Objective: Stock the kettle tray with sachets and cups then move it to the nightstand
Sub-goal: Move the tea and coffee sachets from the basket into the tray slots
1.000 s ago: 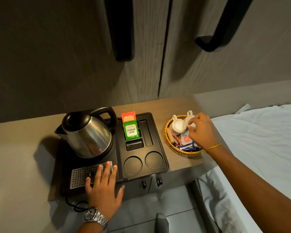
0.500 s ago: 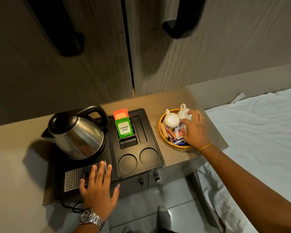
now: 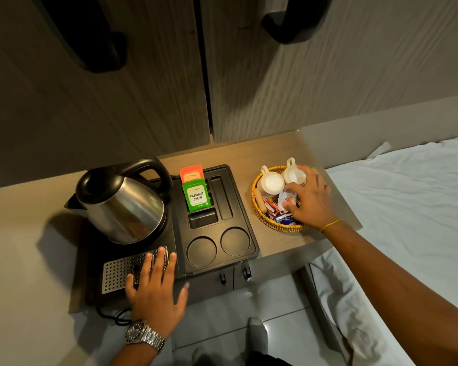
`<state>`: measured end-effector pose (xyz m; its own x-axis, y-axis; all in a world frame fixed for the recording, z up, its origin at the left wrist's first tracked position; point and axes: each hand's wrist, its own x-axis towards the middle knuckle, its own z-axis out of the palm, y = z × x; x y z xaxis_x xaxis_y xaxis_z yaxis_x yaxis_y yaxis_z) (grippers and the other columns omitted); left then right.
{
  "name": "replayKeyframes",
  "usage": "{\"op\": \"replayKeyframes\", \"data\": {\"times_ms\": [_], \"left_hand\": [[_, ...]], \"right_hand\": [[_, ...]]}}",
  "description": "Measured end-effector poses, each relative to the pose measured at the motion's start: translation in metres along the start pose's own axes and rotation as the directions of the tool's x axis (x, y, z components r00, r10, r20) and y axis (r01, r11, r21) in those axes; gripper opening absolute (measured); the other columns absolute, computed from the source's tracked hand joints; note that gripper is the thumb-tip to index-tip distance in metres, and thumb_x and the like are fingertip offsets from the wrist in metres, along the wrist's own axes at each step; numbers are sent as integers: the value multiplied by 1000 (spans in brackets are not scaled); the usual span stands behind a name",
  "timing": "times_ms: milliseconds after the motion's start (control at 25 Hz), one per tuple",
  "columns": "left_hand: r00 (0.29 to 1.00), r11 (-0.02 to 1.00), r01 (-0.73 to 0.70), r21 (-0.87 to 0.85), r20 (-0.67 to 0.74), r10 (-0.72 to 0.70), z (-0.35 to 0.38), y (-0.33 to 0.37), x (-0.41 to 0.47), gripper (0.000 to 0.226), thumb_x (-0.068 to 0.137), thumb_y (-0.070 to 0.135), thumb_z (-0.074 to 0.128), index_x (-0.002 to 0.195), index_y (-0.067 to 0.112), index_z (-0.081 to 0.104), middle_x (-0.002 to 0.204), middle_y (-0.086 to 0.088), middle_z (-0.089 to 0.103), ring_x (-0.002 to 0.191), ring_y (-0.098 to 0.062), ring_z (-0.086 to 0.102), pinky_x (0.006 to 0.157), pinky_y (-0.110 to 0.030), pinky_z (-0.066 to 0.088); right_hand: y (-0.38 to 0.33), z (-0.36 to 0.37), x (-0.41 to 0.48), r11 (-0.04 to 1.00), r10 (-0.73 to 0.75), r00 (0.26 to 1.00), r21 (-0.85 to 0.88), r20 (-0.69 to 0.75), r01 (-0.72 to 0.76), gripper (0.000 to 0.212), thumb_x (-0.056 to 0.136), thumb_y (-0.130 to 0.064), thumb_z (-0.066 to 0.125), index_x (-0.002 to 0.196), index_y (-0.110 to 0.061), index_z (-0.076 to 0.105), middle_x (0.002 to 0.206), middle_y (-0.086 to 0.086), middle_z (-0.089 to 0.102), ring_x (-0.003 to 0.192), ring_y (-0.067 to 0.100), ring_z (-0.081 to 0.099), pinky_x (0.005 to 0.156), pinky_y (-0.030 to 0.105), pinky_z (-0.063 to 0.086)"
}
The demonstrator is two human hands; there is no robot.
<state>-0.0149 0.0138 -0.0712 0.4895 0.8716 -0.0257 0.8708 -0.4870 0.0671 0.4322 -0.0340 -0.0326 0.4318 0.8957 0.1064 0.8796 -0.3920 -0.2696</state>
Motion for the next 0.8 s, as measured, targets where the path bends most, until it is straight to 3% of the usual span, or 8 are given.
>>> {"op": "replayKeyframes", "data": {"times_ms": [200,400,600,800], "left_hand": [[1000,1000,2,0,-1,-2,0,0,0,83,77,63,51,151,26,42,162,-5,36,146,-34,37,108,-68,28],[1000,1000,4,7,1,-4,0,0,-1,84,77,63,52,151,26,41,163,-5,36,146,-34,37,107,-67,28],[1000,1000,-2,12,-9,2,0,0,0,84,77,62,53,152,26,40,163,-5,35,147,-33,36,108,-68,28],[1000,1000,3,8,-20,-3,-1,1,-1,84,78,62,53,152,25,41,163,-5,36,147,-33,36,107,-68,29]], "right_hand": [[-5,-2,-3,1000,3,996,-2,-87,-3,40,79,-45,76,117,-33,69,158,10,36,141,38,38,106,58,40],[-8,5,-1,996,-58,996,-66,-61,54,51,78,-48,72,127,-38,66,168,6,24,150,38,27,113,59,31],[-6,2,1,995,-71,996,-72,-60,66,20,78,-45,75,94,-33,74,161,6,37,144,36,35,112,57,34],[-8,-8,0,1000,-3,998,12,-59,4,7,83,-27,79,90,-26,77,148,8,50,136,34,43,103,56,38]]}}
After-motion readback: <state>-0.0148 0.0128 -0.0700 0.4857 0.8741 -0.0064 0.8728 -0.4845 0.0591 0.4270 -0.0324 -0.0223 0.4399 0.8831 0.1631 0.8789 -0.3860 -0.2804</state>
